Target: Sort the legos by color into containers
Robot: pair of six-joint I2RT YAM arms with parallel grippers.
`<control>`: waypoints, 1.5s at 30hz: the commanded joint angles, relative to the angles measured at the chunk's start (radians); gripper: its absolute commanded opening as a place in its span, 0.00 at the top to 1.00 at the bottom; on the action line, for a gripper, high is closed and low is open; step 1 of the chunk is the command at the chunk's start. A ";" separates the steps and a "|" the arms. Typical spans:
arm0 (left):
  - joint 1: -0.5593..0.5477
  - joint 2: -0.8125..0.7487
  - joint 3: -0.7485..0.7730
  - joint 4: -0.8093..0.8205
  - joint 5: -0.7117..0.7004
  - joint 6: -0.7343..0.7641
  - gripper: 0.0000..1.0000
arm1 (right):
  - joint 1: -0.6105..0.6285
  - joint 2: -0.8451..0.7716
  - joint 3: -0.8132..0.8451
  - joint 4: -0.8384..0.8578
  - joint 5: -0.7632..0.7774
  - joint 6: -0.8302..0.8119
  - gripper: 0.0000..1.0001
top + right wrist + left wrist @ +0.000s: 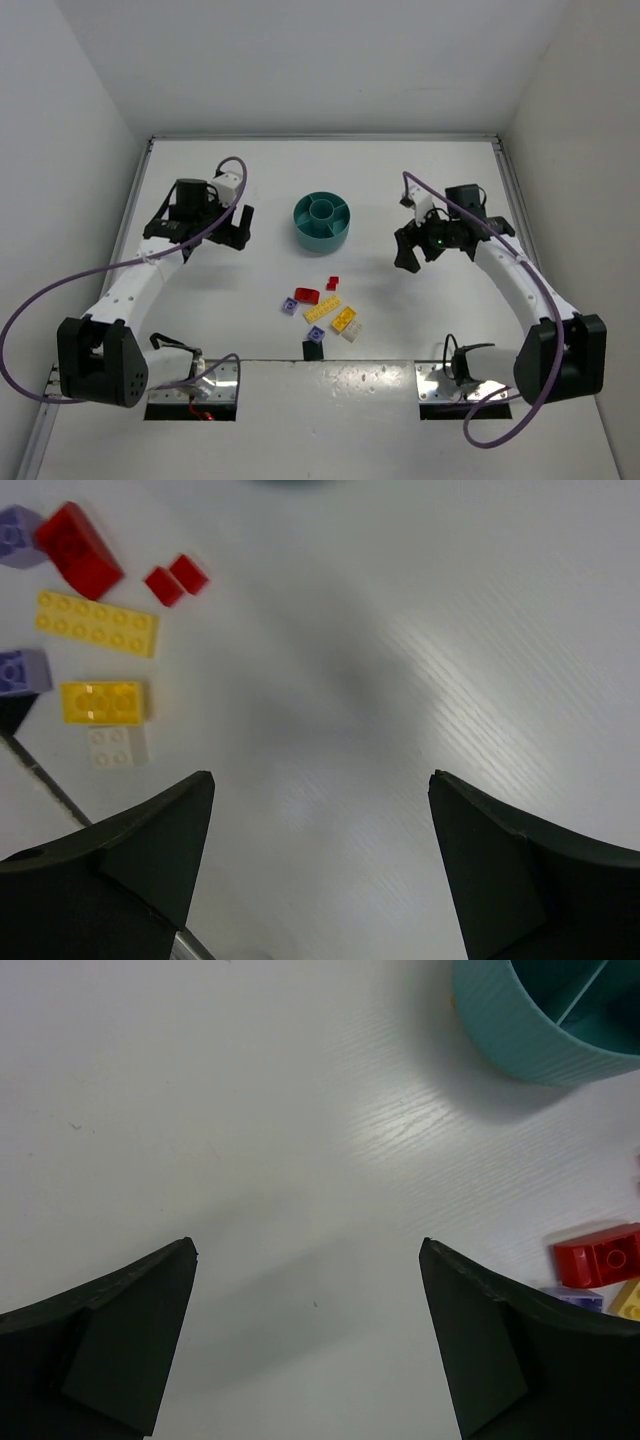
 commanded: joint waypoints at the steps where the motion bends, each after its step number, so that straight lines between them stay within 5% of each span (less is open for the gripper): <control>1: 0.021 -0.036 -0.002 0.040 -0.019 -0.034 0.00 | 0.127 0.048 0.092 0.049 -0.067 0.043 0.12; 11: 0.110 -0.015 0.027 0.040 0.024 -0.100 0.00 | 0.490 0.257 0.218 0.135 0.195 0.024 0.16; 19: 0.148 0.022 0.070 0.018 0.043 -0.111 0.00 | 0.667 0.439 0.306 0.161 0.296 0.079 0.18; 45: 0.187 0.031 0.022 0.018 0.070 -0.092 0.00 | 0.839 0.703 0.366 0.231 0.350 0.158 0.18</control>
